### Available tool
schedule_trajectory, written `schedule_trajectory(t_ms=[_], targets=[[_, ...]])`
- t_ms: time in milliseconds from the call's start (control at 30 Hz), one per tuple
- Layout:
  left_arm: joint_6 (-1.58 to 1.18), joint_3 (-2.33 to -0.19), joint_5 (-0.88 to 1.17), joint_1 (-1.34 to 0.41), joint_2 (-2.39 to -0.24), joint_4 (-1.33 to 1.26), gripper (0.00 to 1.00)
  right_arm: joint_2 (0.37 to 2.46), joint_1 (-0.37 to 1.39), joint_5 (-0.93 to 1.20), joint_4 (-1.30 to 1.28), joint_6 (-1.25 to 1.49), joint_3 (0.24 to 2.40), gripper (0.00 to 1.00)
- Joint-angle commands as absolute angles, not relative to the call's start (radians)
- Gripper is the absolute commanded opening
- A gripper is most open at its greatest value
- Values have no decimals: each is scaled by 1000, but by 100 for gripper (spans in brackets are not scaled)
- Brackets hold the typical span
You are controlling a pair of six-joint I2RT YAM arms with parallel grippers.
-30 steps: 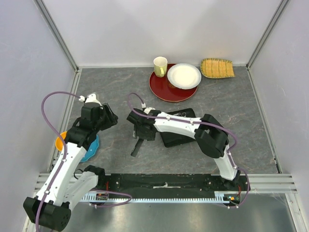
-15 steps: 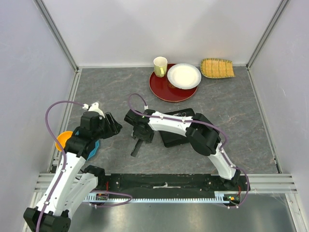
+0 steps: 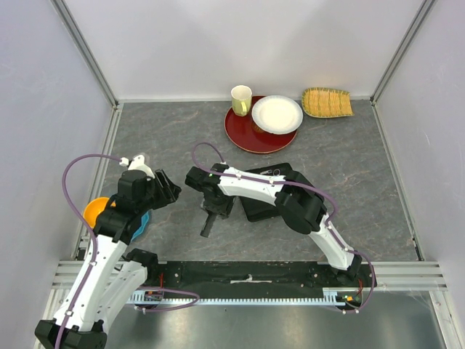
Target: Sort the hair-cutting tools
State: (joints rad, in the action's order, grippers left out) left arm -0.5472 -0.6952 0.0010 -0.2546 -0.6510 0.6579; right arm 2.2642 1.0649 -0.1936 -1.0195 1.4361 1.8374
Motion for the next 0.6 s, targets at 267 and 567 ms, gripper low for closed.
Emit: schedule_trajectory(t_ms=[267, 567], targets=[[-565, -692, -38, -253, -640, 664, 61, 2313, 1074, -279, -1132, 1359, 1819, 56], [-561, -689, -23, -253, -647, 657, 62, 2286, 1066, -238, -1042, 1235, 1721, 48]])
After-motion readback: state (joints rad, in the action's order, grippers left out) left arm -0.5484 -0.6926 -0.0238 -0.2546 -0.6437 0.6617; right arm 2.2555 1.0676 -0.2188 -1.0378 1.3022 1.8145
